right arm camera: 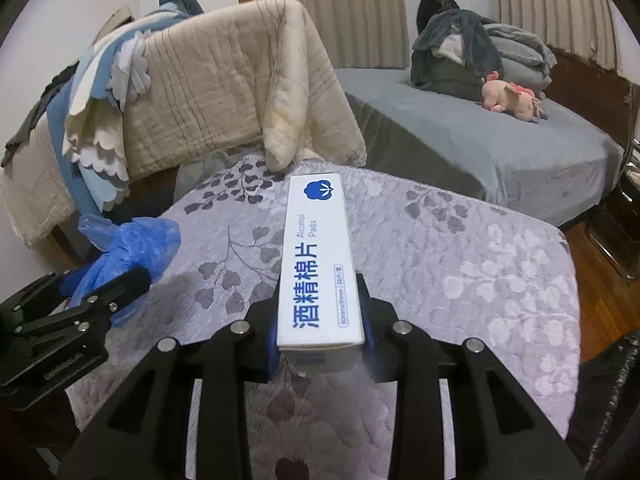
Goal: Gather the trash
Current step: 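Grasp the blue plastic bag with the left tool while the right tool grasps the white alcohol pad box, then carry the blue bag and white box over the bin with both tools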
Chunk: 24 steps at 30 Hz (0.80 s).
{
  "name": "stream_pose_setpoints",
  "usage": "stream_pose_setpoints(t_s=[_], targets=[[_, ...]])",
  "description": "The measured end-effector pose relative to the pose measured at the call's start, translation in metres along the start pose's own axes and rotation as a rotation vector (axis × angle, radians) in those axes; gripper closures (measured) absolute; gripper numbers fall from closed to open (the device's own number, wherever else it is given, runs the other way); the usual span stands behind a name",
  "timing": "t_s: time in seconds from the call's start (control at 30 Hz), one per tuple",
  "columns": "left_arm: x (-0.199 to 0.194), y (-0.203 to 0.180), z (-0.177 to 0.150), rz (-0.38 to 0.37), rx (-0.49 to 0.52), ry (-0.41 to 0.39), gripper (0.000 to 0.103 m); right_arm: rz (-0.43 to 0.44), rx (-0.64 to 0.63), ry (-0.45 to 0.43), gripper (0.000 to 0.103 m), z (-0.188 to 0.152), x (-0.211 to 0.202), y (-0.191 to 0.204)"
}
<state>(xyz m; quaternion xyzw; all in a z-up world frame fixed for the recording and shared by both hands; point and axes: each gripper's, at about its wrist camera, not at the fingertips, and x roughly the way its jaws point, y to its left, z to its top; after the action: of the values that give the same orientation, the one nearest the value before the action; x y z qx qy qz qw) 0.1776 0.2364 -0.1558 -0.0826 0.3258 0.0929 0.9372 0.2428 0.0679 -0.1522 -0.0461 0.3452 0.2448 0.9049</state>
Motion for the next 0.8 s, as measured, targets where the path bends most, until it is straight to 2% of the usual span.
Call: stream_pose_setpoints(t_s=[0.37, 0.8], targets=[[-0.038, -0.033, 0.001, -0.044, 0.014, -0.031, 0.047, -0.021, 0.015, -0.034, 0.073, -0.003, -0.059, -0.015], [-0.092, -0.088, -0.002, -0.141, 0.069, -0.059, 0.047, -0.057, 0.032, -0.061, 0.073, -0.021, -0.139, -0.037]])
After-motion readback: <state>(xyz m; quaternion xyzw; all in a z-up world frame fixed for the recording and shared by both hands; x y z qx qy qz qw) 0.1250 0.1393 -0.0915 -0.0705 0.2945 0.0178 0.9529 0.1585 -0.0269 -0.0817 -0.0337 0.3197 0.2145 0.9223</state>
